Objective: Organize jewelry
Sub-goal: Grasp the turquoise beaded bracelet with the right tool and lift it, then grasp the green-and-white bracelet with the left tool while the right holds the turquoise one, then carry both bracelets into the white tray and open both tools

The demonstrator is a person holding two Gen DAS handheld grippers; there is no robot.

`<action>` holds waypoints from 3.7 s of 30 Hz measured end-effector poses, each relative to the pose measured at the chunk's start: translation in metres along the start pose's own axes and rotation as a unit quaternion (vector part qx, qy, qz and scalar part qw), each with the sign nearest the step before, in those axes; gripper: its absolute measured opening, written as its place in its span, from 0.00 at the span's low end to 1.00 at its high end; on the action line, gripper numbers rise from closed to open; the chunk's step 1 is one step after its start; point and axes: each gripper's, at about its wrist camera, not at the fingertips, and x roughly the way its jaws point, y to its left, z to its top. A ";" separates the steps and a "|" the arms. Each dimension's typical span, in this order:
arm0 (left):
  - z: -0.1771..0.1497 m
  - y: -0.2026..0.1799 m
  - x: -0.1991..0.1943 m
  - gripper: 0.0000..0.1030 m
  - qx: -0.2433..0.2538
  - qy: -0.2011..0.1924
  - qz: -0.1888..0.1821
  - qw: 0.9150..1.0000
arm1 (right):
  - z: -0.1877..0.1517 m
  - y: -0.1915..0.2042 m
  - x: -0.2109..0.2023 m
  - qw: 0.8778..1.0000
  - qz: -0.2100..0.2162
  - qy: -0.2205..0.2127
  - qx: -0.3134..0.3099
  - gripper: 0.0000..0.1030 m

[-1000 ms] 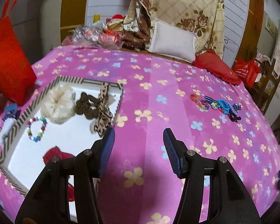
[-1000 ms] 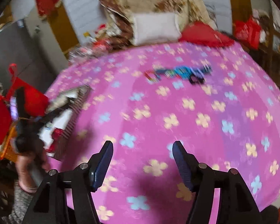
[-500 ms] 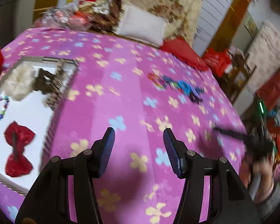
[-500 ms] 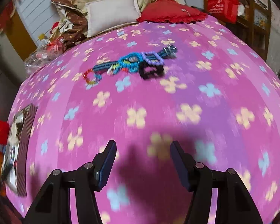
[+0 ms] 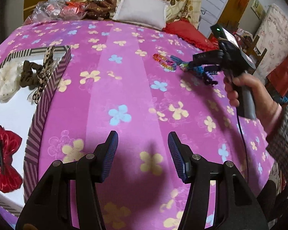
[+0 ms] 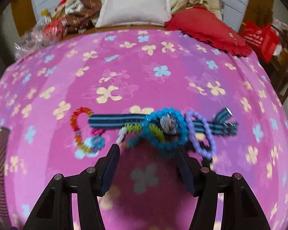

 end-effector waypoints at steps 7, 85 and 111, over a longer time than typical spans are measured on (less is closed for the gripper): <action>0.003 0.014 0.010 0.52 -0.023 0.021 -0.005 1.000 | -0.002 -0.002 0.008 0.992 0.111 0.044 0.038 0.26; 0.050 -0.068 0.087 0.52 0.052 0.083 0.003 0.995 | -0.174 -0.051 -0.059 0.987 0.139 -0.067 0.046 0.08; 0.058 -0.026 -0.039 0.10 0.002 -0.045 -0.022 0.999 | -0.171 -0.025 -0.126 0.979 0.177 -0.091 0.039 0.08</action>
